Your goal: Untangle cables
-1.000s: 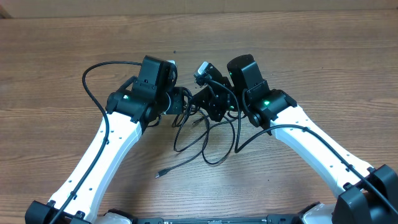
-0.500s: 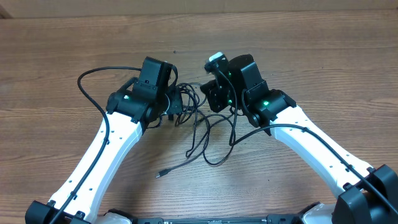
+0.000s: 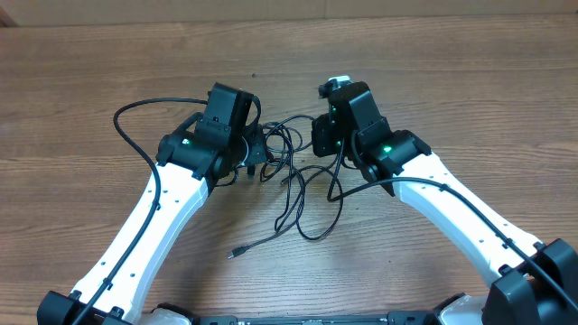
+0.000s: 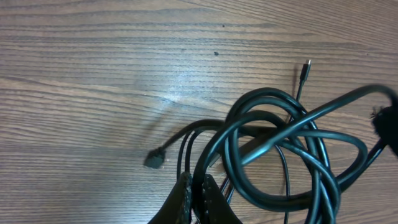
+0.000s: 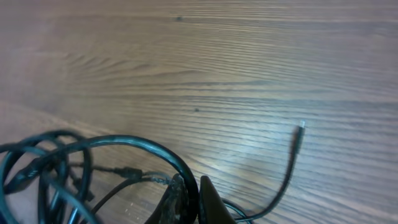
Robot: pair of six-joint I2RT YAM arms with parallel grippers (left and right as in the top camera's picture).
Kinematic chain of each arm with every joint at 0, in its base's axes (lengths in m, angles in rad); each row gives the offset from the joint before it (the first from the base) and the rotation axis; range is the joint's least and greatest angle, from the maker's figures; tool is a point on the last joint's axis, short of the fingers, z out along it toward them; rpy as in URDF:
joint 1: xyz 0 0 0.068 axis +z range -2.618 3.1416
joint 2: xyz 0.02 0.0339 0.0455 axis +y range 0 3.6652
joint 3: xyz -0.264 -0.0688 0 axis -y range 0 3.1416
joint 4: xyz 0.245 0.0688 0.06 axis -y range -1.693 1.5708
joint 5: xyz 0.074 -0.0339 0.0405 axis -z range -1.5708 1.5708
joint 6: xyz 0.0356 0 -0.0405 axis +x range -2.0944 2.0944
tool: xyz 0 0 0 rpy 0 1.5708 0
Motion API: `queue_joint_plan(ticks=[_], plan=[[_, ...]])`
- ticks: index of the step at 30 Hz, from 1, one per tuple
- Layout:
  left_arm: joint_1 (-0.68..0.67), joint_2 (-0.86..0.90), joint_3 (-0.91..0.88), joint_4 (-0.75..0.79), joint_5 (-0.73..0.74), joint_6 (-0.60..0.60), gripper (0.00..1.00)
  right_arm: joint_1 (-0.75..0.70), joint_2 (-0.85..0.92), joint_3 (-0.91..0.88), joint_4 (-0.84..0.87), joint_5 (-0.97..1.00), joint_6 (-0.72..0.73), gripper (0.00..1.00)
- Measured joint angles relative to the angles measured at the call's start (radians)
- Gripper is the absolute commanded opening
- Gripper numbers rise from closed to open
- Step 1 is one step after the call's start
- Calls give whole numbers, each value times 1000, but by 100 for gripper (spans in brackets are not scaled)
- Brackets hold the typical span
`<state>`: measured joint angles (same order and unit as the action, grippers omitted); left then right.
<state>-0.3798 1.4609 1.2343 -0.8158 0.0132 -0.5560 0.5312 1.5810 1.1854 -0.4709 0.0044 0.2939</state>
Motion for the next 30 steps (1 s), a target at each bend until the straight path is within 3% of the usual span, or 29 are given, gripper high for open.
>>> queue_joint_plan(ticks=[8,16,19,22,26,30], plan=[[2,0,0,-8,-35,-17,4,-93,0,0,-34,78,153,4],[2,0,0,-8,-49,-19,4,-91,0,0,-24,90,192,8],[2,0,0,-8,-49,-18,4,-91,0,0,2,59,164,25],[2,0,0,-9,-49,-14,4,-92,0,0,56,-61,60,52],[2,0,0,-9,-52,-11,4,-90,0,0,79,-250,-87,65],[2,0,0,-8,-52,-11,4,-90,0,0,73,-369,-161,68]])
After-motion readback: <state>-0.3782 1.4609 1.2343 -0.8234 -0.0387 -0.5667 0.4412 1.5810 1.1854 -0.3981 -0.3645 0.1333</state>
